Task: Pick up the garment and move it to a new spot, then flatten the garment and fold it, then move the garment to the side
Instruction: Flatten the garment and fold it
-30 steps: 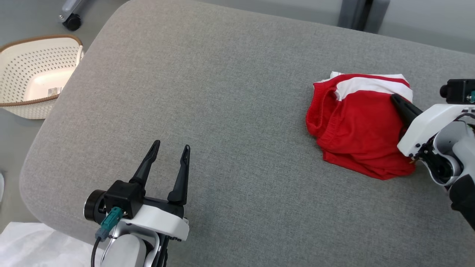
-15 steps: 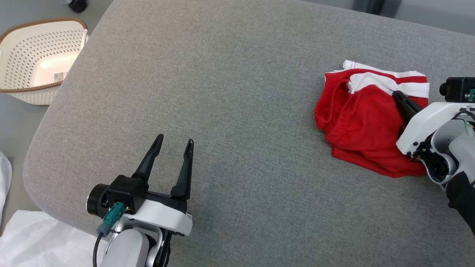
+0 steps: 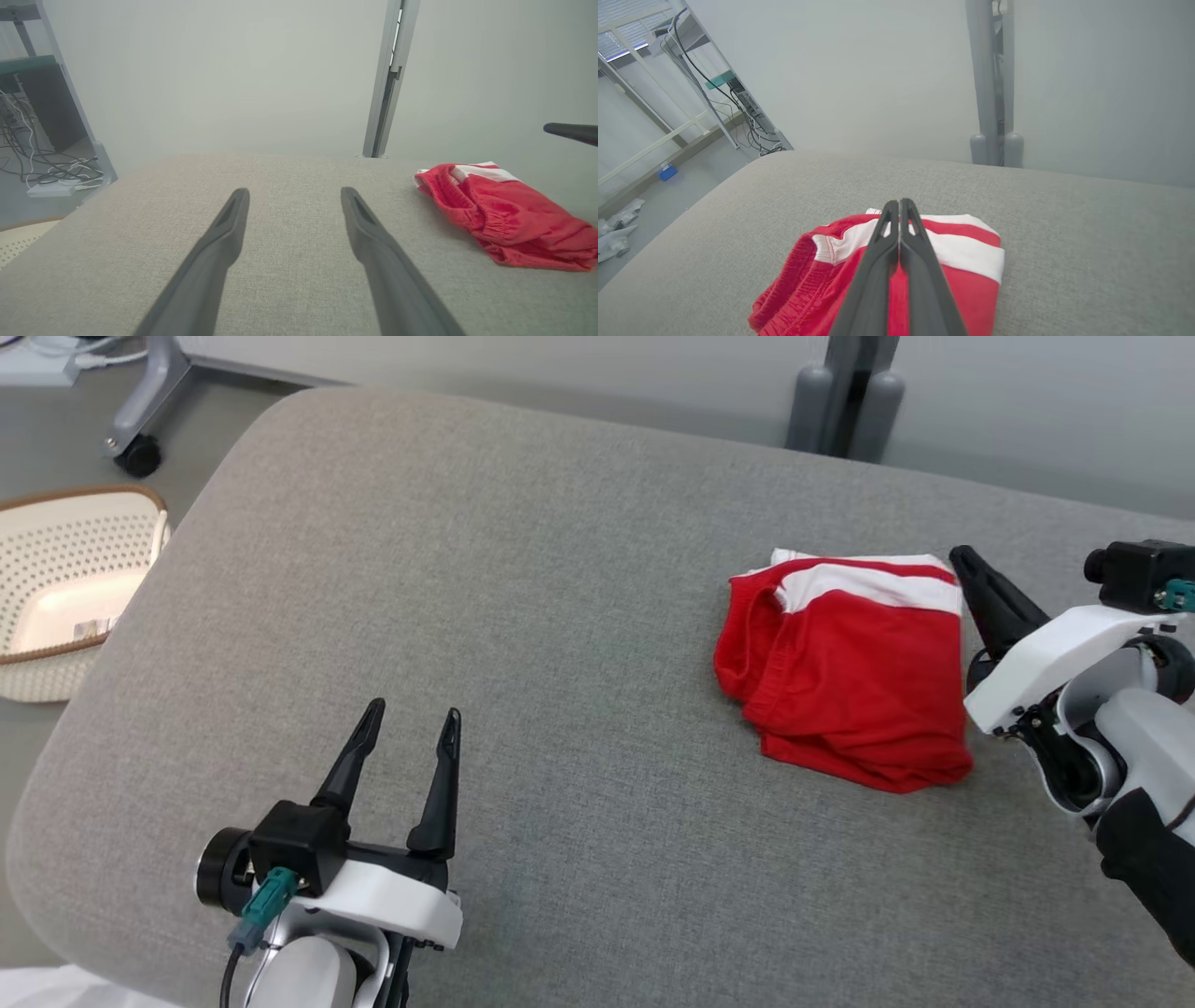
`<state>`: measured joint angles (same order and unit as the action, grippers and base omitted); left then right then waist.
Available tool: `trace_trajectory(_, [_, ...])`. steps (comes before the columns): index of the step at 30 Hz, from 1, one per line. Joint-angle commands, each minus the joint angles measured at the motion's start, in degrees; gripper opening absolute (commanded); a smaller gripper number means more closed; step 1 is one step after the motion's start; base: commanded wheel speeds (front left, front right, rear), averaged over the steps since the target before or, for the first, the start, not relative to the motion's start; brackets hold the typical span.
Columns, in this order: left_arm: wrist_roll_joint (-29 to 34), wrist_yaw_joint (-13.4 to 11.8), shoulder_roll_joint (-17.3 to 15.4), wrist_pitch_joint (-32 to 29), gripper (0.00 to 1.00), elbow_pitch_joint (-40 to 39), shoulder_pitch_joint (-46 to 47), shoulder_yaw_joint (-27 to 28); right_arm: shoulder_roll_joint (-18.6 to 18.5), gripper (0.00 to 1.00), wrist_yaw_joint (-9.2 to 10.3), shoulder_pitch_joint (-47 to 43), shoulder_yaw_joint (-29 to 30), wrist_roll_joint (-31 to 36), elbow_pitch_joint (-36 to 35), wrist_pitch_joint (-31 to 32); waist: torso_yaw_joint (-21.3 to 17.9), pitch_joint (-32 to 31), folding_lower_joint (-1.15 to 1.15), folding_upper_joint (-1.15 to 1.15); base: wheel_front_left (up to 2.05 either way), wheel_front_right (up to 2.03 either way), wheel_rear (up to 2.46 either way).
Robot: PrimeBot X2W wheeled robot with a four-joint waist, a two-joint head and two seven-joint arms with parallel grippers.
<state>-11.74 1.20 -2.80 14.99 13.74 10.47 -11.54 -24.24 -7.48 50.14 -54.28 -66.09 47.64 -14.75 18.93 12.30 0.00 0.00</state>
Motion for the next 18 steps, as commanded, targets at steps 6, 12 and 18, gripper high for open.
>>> trace_trajectory(6, [0.98,-0.26,-0.24,0.18,1.00,-0.37,-2.94,2.53,-0.35,0.00,-0.03,-9.20,15.85,19.68,-7.32,-0.48,-5.69,-7.06,0.00,0.00,0.00,0.00,0.00])
trace_trajectory(12, [1.37,-0.10,-0.24,0.19,1.00,-0.38,-4.99,4.10,6.17,0.00,-0.02,-22.88,35.41,40.08,-15.76,-0.48,-8.55,-10.04,0.00,0.00,0.00,0.00,0.00])
trace_trajectory(18, [0.46,0.27,-0.25,0.18,1.00,-0.10,-6.76,3.81,14.13,0.00,-0.02,-34.19,47.52,51.16,-22.74,-0.48,-10.35,-11.56,0.00,0.00,0.00,0.00,0.00])
